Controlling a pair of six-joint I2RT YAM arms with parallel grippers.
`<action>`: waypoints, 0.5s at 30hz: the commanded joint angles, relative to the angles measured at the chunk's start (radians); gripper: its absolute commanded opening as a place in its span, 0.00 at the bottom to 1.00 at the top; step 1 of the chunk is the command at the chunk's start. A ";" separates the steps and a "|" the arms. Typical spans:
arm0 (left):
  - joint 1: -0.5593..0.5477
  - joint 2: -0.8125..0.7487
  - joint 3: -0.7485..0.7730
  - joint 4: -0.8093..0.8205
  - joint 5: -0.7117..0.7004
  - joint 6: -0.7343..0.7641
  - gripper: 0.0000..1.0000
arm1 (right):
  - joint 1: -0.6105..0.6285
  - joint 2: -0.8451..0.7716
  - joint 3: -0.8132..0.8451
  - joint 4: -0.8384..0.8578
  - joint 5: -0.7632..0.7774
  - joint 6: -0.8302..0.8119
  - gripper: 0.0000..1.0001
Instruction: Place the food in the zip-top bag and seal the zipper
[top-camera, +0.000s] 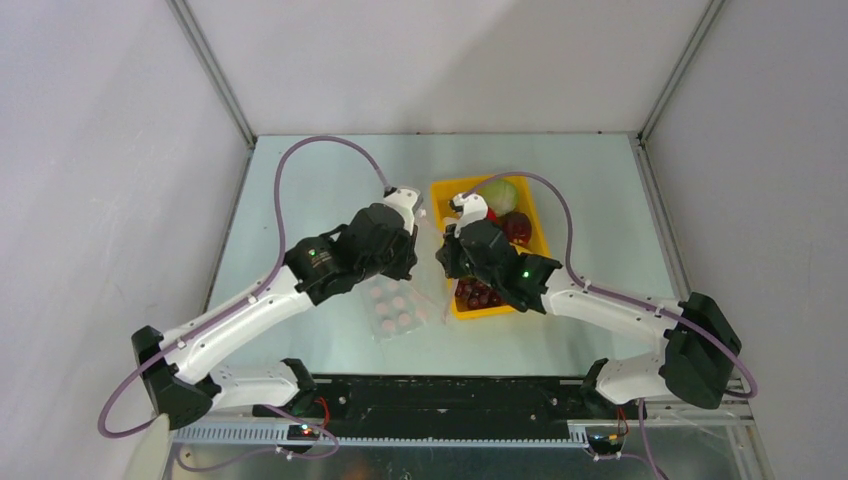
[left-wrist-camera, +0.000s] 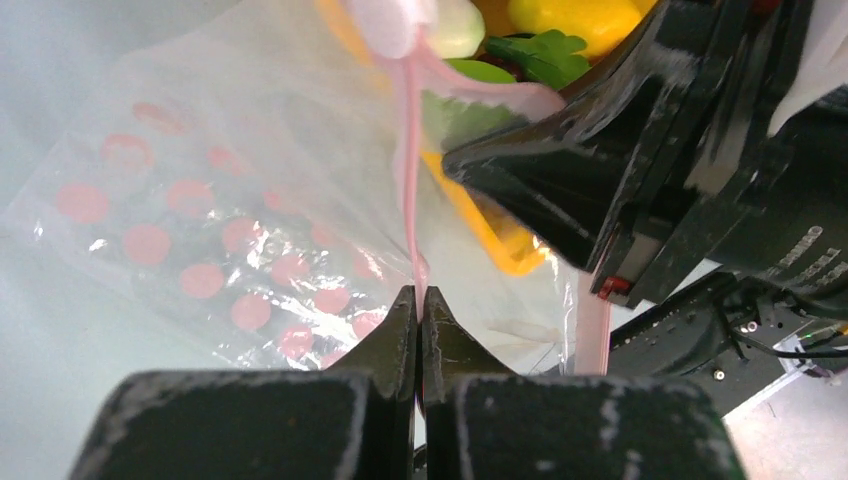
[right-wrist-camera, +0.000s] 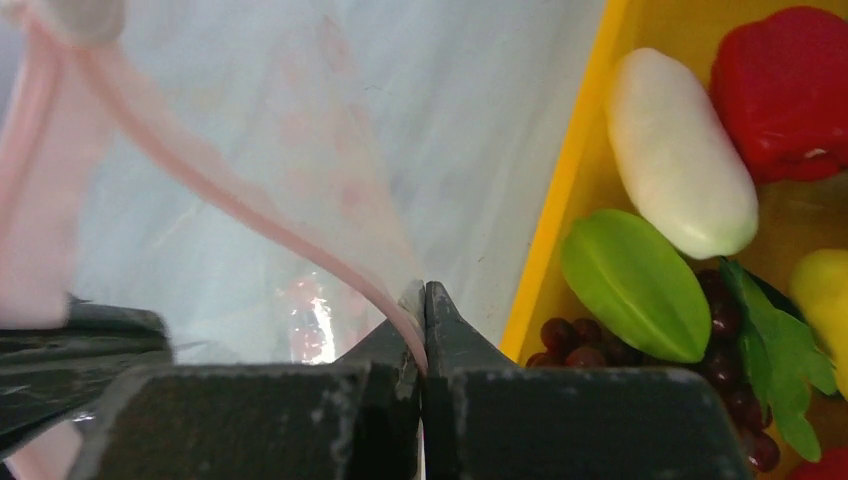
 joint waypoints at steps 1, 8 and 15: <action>-0.005 0.010 0.095 -0.123 -0.131 0.029 0.00 | -0.032 -0.034 0.042 -0.045 0.104 0.050 0.00; -0.003 -0.061 0.131 -0.195 -0.343 0.034 0.00 | -0.106 -0.075 0.037 -0.197 0.171 0.116 0.00; 0.012 -0.080 0.161 -0.252 -0.548 0.060 0.00 | -0.149 -0.108 0.002 -0.245 0.147 0.132 0.00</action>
